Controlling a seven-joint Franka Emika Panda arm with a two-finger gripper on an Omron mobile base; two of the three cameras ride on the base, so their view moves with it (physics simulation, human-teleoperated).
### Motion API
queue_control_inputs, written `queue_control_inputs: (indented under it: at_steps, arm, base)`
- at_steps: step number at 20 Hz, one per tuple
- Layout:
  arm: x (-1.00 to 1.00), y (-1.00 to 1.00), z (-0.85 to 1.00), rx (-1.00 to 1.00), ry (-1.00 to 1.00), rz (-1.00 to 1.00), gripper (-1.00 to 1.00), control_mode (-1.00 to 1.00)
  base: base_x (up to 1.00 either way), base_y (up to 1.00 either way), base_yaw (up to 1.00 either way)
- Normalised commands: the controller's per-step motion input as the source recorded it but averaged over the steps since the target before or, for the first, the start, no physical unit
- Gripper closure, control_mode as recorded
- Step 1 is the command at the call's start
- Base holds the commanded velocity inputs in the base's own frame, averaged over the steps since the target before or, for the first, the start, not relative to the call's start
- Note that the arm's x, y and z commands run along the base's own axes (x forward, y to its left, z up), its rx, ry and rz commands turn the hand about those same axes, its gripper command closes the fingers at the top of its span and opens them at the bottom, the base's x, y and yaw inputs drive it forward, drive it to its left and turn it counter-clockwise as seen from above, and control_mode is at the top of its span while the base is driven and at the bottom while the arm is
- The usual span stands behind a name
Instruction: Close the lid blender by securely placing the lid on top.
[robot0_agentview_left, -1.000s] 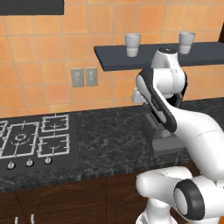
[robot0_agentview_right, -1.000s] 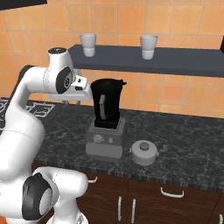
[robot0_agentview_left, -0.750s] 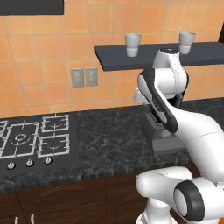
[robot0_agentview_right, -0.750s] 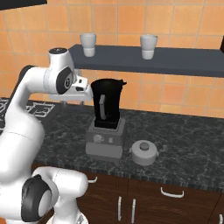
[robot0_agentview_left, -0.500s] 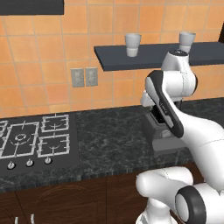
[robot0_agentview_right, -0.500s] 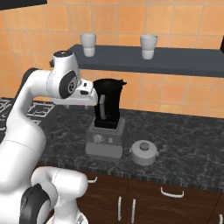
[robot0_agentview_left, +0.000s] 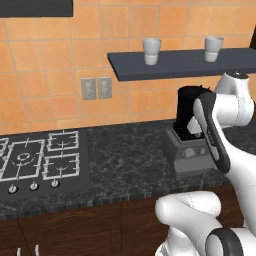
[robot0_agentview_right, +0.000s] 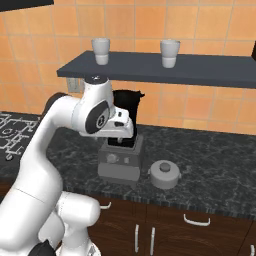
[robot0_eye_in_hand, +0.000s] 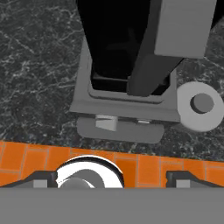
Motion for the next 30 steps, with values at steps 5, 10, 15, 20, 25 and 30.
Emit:
queue_control_inputs:
  at_steps: [5,10,15,20,25,30]
  arm:
    - [-0.18,-0.89,-0.34,0.02,0.00,0.00,-1.00,-1.00]
    - [-0.01,-0.68,-0.27,0.03,0.00,0.00,-1.00,-1.00]
    - [-0.01,-0.51,-0.23,0.02,0.00,0.00,-1.00,-1.00]
    - [0.05,-0.57,-0.31,0.02,0.00,0.00,-1.00,-1.00]
    - [0.16,-0.52,-0.22,0.08,0.00,0.00,-1.00,-1.00]
    - [0.20,-0.15,-0.09,0.06,0.00,0.08,-1.00,-1.00]
  base:
    - [0.00,0.00,0.00]
    - [0.00,0.00,0.00]
    - [0.00,0.00,0.00]
    - [0.00,0.00,0.00]
    - [0.00,0.00,0.00]
    - [0.00,0.00,0.00]
